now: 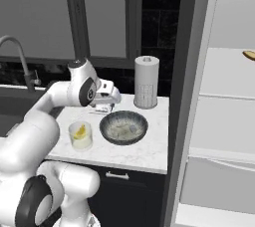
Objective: Grab a lemon wedge from the fridge and one ice cube from the ice bowl, and put them in the glass of lemonade.
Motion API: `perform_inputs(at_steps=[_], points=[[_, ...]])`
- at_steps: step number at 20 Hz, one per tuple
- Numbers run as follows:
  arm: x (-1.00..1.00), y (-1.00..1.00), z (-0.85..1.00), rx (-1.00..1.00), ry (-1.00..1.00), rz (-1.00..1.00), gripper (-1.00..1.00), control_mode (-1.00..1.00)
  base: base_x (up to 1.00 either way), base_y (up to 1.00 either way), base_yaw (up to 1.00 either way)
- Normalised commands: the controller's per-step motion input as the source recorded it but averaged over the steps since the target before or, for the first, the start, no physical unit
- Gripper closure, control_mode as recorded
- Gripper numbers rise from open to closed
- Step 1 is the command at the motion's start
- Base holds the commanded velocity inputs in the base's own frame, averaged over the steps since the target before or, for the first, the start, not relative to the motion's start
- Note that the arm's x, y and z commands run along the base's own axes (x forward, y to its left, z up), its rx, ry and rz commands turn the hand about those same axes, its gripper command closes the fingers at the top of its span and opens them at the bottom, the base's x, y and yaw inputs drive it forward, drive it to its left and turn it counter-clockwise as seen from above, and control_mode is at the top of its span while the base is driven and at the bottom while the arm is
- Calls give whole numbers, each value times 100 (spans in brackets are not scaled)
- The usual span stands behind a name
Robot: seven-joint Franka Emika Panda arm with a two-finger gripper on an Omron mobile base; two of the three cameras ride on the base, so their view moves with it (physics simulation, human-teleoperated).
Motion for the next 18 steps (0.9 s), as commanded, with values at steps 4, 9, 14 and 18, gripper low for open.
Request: perform_inputs(at_steps=[4,9,14,18], points=[[31,-55,-70,10,10,5,-100,-100,0,0,0],[-9,-33,-79,21,5,0,-100,-100,0,0,0],[-12,0,-19,6,1,0,-100,-100,0,0,0],[0,0,2,0,26,0,-100,-100,0,0,0]])
